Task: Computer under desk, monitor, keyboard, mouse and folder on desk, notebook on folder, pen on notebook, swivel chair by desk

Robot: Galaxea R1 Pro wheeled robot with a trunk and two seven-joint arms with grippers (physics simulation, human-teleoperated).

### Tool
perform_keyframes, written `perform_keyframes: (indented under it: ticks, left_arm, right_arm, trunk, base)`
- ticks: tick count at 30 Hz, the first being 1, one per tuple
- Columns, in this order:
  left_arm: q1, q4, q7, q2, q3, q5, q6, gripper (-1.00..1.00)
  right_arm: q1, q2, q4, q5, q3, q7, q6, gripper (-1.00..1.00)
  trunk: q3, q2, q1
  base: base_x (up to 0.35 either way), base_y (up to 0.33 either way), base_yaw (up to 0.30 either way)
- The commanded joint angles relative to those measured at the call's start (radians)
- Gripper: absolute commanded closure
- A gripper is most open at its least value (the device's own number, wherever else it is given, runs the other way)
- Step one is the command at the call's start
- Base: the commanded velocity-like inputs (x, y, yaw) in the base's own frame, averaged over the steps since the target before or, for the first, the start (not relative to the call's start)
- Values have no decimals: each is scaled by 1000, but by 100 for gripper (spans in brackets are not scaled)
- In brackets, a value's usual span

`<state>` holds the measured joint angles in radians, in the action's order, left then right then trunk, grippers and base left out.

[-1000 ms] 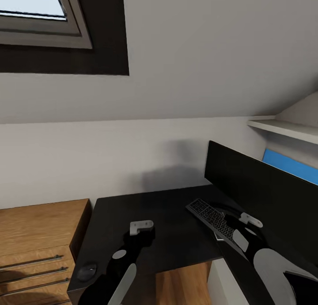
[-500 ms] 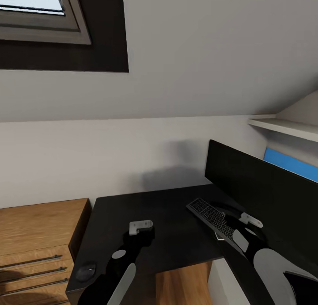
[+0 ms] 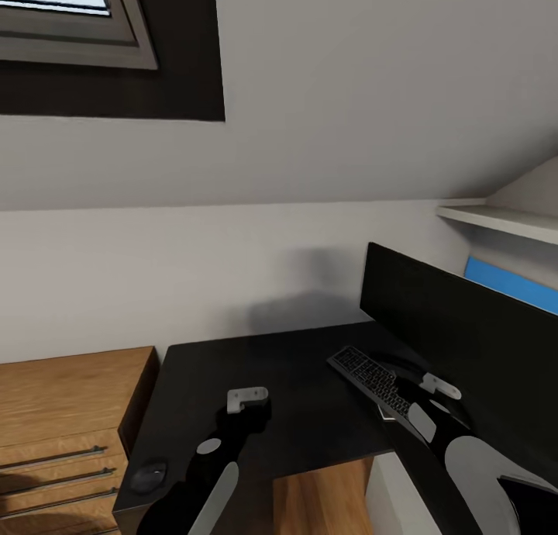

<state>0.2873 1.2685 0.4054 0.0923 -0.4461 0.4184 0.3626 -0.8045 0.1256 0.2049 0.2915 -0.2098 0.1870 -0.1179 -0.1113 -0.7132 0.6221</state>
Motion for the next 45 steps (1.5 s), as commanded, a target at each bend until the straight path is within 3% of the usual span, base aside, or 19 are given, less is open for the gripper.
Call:
perform_keyframes:
  ticks: [1, 21, 36, 45]
  left_arm:
    - [1, 1, 9, 0, -2, 10, 2, -100]
    - [1, -3, 9, 0, -2, 12, 3, -100]
    - [1, -4, 6, -1, -3, 12, 3, -100]
    - [1, -33, 6, -1, -4, 9, 1, -100]
  right_arm:
    - [-1, 0, -1, 11, 4, 2, -5, -100]
    - [-1, 1, -1, 11, 4, 6, -36, -100]
    - [-1, -1, -14, 11, 6, 5, -46, -100]
    - [-1, -1, -15, 9, 6, 5, -46, -100]
  trunk:
    - [-5, -9, 4]
    - [-68, -149, 81]
    - [-67, -149, 81]
    - [-62, -149, 81]
  base:
    - [0, 0, 0]
    - [0, 0, 0]
    - [0, 0, -6]
    - [8, 0, -162]
